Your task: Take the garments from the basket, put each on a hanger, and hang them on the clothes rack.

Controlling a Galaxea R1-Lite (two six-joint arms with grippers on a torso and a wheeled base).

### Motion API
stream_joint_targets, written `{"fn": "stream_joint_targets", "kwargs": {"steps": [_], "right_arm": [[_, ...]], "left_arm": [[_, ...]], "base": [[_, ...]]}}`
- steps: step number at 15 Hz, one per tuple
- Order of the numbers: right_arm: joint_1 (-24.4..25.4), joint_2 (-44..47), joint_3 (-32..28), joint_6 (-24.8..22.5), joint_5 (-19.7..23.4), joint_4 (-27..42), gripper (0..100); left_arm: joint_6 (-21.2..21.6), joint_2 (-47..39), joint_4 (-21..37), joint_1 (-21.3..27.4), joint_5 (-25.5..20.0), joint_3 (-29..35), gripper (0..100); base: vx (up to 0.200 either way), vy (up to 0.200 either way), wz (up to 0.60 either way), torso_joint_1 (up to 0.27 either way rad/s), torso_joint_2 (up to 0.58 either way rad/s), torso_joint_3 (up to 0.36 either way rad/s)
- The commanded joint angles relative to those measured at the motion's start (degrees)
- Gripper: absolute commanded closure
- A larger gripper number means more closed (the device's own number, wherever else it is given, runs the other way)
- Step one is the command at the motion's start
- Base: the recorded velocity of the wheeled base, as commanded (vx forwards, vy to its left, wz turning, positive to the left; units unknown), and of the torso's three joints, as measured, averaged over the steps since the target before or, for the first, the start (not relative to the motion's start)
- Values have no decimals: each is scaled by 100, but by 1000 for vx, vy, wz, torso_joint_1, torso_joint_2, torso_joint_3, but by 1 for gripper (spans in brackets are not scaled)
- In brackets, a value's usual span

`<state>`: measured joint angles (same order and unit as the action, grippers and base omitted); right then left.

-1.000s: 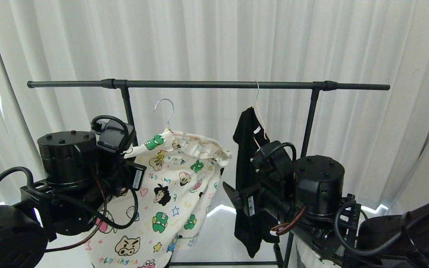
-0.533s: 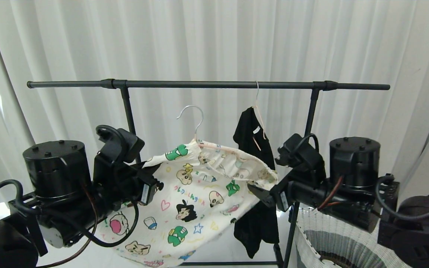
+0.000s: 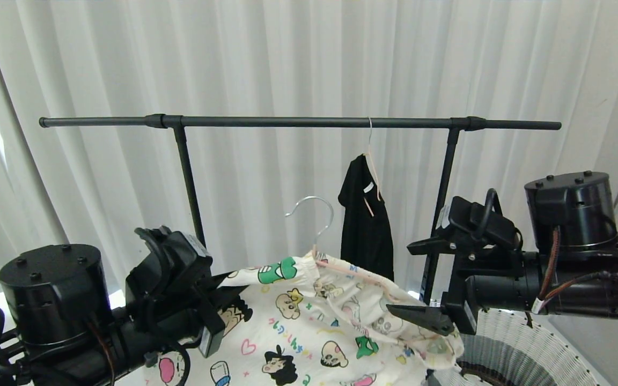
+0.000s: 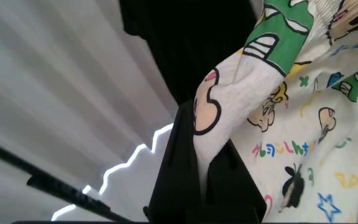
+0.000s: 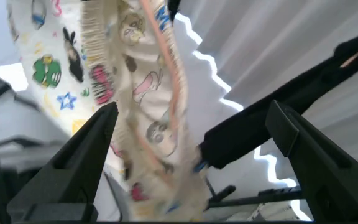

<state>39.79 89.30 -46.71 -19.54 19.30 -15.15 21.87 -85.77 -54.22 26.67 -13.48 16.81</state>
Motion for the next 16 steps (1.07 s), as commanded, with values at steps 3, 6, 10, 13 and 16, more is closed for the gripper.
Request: {"fn": "stream_joint_targets", "kwargs": {"steps": [3, 6, 10, 13, 16], "right_arm": [[196, 369, -725, -182, 74, 900, 0], [512, 694, -839, -182, 30, 1067, 0], [565, 949, -813, -173, -190, 1067, 0], [547, 984, -813, -164, -225, 1067, 100], [547, 967, -831, -164, -313, 1014, 100]], "left_arm": [[318, 210, 0, 198, -216, -90, 100], [327, 272, -9, 321, -216, -81, 100], [318, 439, -9, 347, -216, -90, 100], [318, 474, 0, 356, -225, -99, 100], [327, 465, -9, 356, -225, -108, 100]], "base": [[0, 0, 0, 0, 0, 0], [0, 0, 0, 0, 0, 0], [0, 0, 0, 0, 0, 0], [0, 0, 0, 0, 0, 0], [0, 0, 0, 0, 0, 0]]}}
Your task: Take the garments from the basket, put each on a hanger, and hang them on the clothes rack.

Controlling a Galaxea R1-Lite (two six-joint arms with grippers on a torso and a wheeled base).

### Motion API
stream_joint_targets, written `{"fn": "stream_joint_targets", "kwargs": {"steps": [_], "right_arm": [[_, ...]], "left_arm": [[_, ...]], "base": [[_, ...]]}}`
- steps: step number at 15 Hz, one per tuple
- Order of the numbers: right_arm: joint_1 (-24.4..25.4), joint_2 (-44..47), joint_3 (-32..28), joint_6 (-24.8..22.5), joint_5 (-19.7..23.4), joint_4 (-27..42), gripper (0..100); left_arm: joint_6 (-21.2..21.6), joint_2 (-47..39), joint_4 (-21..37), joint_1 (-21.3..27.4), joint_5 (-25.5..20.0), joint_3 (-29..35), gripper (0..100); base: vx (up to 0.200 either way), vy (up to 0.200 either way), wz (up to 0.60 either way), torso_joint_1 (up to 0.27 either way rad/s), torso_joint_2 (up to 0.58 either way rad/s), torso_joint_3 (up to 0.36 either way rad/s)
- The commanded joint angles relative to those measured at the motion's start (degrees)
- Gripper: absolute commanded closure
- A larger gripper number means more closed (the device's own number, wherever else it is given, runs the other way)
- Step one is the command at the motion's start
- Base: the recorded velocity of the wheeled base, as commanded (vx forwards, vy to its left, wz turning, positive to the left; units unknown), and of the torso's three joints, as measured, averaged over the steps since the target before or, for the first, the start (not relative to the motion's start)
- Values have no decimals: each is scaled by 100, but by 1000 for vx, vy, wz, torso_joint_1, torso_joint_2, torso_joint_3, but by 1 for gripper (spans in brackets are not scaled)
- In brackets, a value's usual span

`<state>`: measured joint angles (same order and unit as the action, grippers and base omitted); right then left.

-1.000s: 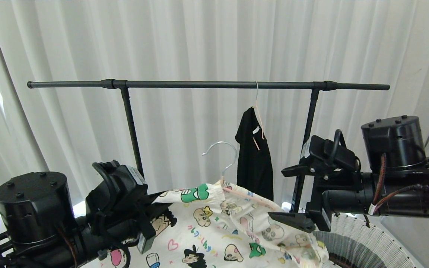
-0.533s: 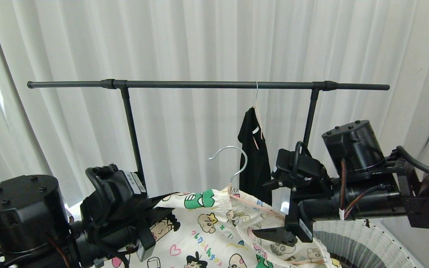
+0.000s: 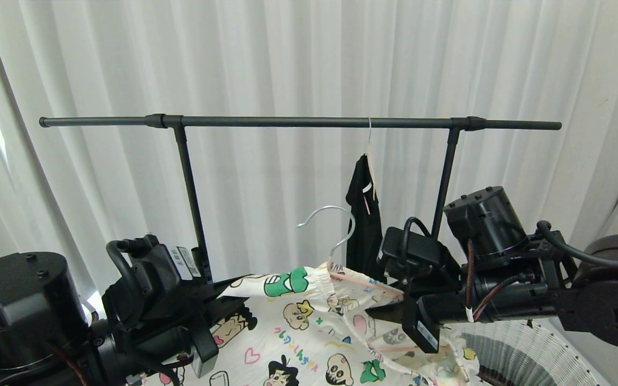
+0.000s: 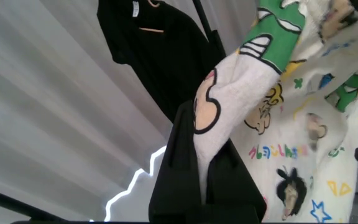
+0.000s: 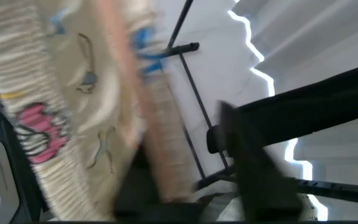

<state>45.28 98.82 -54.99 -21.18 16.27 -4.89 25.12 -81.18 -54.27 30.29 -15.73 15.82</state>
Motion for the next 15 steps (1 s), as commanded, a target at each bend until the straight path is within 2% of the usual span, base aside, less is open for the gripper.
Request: {"fn": "stream_joint_targets", "kwargs": {"steps": [1, 4, 5, 9, 12, 15], "right_arm": [[-1, 6, -3, -1, -10, -21, 100], [-1, -64, 15, -9, -1, -425, 100], [-1, -91, 24, -18, -1, -575, 100], [-45, -223, 24, -106, -19, -1023, 100], [-318, -293, 41, -519, -10, -1313, 100], [-581, -310, 41, -572, -19, -1524, 100]], "left_arm": [[1, 5, -4, -6, 8, -9, 100], [72, 5, 4, 3, 17, 0, 100], [54, 5, 4, 29, 8, 0, 0], [10, 5, -4, 100, 17, 8, 0], [1, 76, -4, 82, 35, 70, 0], [1, 216, -4, -50, 35, 114, 0]], "base": [[0, 0, 0, 0, 0, 0], [0, 0, 0, 0, 0, 0], [0, 0, 0, 0, 0, 0], [0, 0, 0, 0, 0, 0], [0, 0, 0, 0, 0, 0], [0, 0, 0, 0, 0, 0]]}}
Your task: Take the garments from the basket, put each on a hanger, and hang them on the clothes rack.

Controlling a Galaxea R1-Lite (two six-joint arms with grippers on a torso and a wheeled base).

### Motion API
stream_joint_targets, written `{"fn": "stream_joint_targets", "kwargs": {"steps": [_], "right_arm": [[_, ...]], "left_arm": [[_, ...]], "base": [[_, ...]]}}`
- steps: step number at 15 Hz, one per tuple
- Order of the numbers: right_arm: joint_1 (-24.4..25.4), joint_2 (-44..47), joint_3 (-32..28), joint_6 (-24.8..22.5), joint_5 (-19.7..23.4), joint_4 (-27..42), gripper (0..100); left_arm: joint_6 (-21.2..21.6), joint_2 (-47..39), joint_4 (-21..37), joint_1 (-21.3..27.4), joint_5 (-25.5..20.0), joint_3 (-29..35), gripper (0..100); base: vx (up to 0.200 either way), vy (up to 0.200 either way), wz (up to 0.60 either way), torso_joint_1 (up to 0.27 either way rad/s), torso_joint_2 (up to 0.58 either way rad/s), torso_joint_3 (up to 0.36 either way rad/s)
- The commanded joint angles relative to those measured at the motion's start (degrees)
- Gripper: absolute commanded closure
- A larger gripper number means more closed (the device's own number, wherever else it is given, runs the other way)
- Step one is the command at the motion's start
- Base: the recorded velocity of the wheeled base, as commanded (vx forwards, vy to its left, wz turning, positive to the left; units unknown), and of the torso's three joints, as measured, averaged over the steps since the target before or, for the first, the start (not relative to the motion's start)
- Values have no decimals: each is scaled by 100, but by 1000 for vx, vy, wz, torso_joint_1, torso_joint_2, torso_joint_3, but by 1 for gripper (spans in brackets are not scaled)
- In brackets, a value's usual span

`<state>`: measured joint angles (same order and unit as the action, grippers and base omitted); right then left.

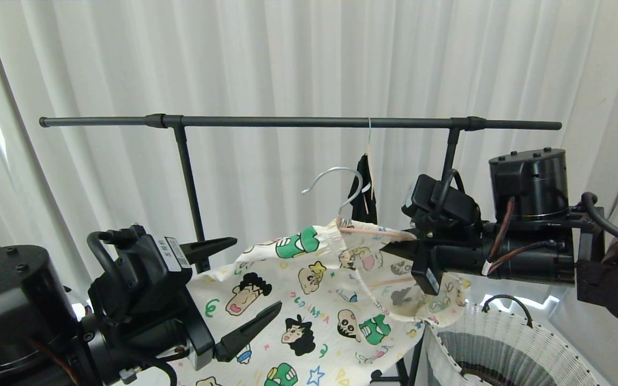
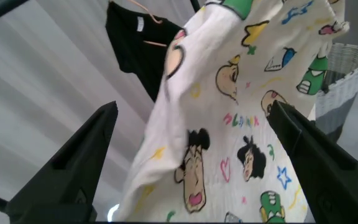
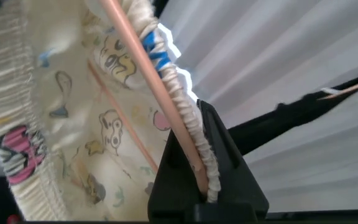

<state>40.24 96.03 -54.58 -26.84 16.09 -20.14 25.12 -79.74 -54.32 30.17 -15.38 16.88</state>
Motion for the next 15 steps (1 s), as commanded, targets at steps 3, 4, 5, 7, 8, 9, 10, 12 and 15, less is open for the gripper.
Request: {"fn": "stream_joint_targets", "kwargs": {"steps": [3, 4, 5, 7, 8, 9, 10, 12, 15], "right_arm": [[-306, -31, 9, -84, -247, -78, 100], [-333, -22, 9, -75, -344, -78, 100], [-429, -22, -18, -31, -493, -78, 100], [-535, -58, -35, -23, -519, -78, 100], [-552, -75, -35, -5, -572, -69, 100], [-517, -84, -62, 241, -906, -60, 100], [-368, -49, -167, 557, -1170, -34, 100], [-78, 206, -466, 935, -1583, -8, 100], [335, 628, -967, 1111, -2057, 238, 100]], "left_arm": [[-8, 231, 0, -213, 27, 69, 0], [-43, 275, 0, -240, 27, 78, 0], [-254, 398, 0, -416, 36, 17, 0], [-386, 486, 0, -794, 36, -89, 0], [-429, 512, 0, -837, 36, -106, 0], [-711, 617, 0, -846, 27, -115, 0], [-1062, 714, 0, -767, 18, -98, 0], [-1625, 688, 18, -266, 71, -71, 0], [-2240, 143, 44, 709, 528, 184, 0]], "base": [[0, 0, 0, 0, 0, 0], [0, 0, 0, 0, 0, 0], [0, 0, 0, 0, 0, 0], [0, 0, 0, 0, 0, 0], [0, 0, 0, 0, 0, 0], [0, 0, 0, 0, 0, 0], [0, 0, 0, 0, 0, 0], [0, 0, 0, 0, 0, 0], [0, 0, 0, 0, 0, 0]]}}
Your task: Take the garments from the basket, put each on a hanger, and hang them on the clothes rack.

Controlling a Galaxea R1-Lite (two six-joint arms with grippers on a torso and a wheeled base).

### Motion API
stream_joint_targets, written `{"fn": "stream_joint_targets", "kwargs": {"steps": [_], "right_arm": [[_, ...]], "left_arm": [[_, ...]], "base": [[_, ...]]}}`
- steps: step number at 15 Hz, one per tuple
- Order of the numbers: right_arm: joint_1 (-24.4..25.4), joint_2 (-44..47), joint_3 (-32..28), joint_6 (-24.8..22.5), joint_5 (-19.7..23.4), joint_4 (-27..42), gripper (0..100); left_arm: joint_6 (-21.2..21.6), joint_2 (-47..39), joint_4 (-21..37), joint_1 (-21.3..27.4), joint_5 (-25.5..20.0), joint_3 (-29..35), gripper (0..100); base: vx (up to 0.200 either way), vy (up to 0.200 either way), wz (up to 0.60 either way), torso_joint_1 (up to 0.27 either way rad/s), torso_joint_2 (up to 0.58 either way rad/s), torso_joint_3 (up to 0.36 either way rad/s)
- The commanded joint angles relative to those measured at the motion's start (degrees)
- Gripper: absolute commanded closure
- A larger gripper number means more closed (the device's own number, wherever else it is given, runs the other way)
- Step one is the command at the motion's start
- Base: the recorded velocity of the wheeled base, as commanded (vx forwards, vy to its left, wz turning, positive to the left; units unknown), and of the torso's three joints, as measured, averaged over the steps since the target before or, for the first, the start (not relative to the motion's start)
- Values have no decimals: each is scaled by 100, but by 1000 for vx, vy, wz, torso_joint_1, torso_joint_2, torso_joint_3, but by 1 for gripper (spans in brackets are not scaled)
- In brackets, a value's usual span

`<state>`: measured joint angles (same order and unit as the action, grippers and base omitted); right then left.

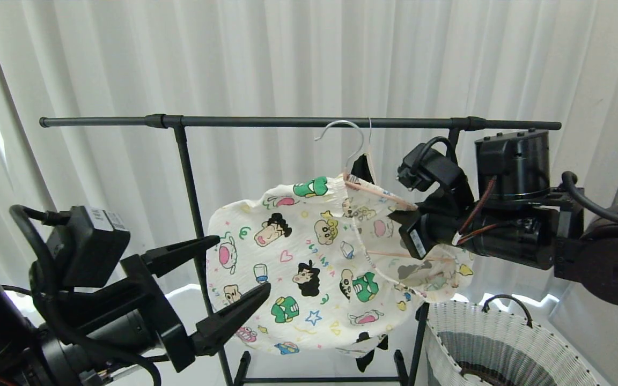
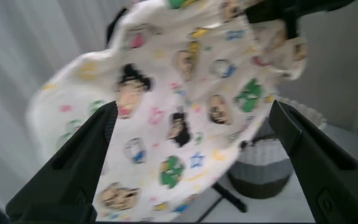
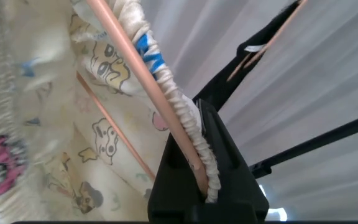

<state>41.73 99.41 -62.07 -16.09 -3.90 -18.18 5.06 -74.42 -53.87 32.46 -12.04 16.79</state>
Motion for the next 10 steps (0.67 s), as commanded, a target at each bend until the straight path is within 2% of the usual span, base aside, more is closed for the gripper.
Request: {"fn": "stream_joint_targets", "kwargs": {"steps": [1, 2, 3, 4, 8, 10], "right_arm": [[318, 447, -402, 133, -199, 60, 100], [415, 588, -551, 203, -383, 60, 100], [477, 667, -630, 256, -462, 60, 100], [538, 711, -666, 264, -480, 60, 100], [591, 711, -657, 282, -524, 95, 100], [608, 711, -657, 300, -524, 95, 100]], "left_arm": [[-594, -775, -1, 876, 712, 607, 0], [-814, -1276, -1, 1201, 1582, 1064, 0], [-831, -1672, -1, 1368, 2294, 1441, 0], [-822, -2041, -9, 1465, 2637, 1740, 0], [-875, -2595, -9, 1438, 2699, 2057, 0], [-910, -2850, -9, 1218, 3024, 2145, 0]], "base": [[0, 0, 0, 0, 0, 0], [0, 0, 0, 0, 0, 0], [0, 0, 0, 0, 0, 0], [0, 0, 0, 0, 0, 0], [0, 0, 0, 0, 0, 0], [0, 0, 0, 0, 0, 0]]}}
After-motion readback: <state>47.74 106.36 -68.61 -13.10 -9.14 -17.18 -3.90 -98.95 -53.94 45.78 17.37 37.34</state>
